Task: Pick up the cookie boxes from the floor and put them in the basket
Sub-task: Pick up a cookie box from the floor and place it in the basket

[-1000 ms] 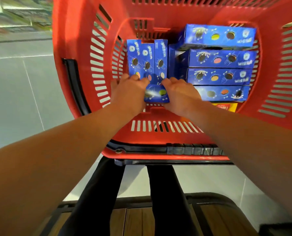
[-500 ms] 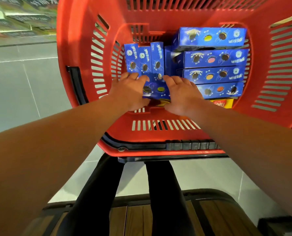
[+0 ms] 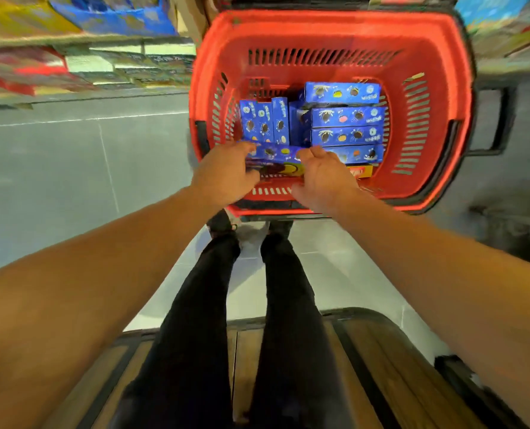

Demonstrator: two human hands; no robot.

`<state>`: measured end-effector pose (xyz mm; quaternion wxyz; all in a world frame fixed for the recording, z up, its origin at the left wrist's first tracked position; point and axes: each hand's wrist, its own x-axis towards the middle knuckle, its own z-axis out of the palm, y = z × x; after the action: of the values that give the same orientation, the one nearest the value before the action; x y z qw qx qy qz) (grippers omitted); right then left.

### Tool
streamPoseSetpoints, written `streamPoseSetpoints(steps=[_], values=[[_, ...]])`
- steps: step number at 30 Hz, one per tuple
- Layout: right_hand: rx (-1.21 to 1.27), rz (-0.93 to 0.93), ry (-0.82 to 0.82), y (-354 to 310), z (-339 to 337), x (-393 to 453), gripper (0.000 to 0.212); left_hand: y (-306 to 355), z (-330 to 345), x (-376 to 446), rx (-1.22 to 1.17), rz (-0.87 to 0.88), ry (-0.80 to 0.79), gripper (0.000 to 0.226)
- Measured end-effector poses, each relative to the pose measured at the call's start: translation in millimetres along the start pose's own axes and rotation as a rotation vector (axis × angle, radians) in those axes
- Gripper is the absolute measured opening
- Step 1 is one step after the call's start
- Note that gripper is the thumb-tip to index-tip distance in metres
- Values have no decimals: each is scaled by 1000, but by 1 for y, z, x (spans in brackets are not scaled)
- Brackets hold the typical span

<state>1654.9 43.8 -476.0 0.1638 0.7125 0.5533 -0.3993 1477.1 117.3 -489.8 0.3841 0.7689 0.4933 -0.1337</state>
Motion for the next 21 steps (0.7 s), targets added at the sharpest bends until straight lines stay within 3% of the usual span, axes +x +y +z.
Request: streamPoseSetpoints(steps=[4, 8, 12, 21], values=[[-27, -53, 43, -44, -31, -70, 66, 15, -47, -85, -85, -106, 101, 38], [-67, -199, 108, -88, -55, -116, 61, 15, -80, -162, -167, -201, 132, 62], [-142, -410, 177, -145, -75, -144, 61, 0, -99, -236, -257, -348, 270, 55], [-558, -836, 124, -327, -68, -183, 68, -96, -112, -395, -517, -694, 592, 57]])
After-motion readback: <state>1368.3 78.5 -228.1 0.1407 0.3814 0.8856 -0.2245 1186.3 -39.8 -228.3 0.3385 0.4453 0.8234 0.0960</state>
